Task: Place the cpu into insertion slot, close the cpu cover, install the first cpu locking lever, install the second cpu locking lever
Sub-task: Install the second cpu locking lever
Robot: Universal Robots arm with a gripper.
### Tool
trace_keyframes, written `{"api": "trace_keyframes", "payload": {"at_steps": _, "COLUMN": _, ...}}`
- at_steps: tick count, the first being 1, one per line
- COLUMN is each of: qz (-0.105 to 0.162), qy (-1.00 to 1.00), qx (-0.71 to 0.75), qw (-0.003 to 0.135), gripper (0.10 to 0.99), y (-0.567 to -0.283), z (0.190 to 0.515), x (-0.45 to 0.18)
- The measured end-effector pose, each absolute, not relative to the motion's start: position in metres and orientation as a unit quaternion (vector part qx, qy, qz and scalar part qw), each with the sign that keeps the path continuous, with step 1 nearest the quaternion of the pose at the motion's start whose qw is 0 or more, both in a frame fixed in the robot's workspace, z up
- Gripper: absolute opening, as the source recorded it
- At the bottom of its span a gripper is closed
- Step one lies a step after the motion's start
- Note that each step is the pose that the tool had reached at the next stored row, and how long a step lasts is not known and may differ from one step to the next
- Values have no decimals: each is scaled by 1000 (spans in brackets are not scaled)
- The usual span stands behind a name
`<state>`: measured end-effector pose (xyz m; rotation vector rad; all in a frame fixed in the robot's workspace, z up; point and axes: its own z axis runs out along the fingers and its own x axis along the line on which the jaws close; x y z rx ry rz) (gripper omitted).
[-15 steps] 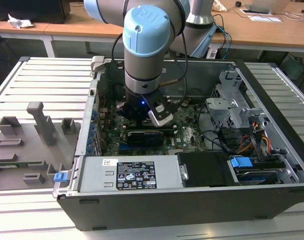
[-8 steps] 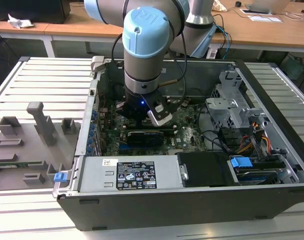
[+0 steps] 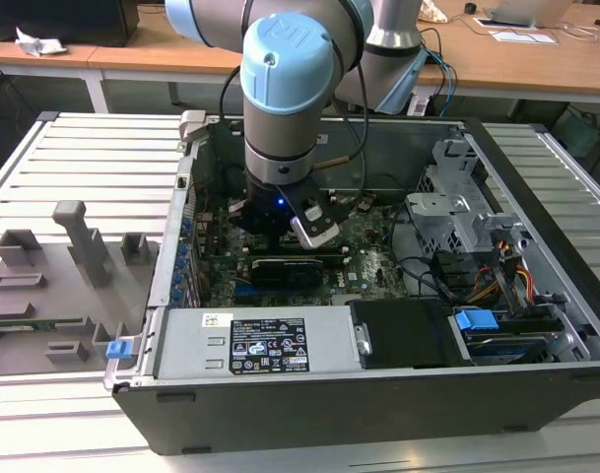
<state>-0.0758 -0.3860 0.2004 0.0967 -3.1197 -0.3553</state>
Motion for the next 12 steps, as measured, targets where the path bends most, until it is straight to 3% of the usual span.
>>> {"api": "trace_keyframes", "payload": {"at_steps": 12, "qz": -113, "qy": -993, "qx": 31, "qw": 0, "gripper": 106, "y": -386, "z": 211, "x": -76}}
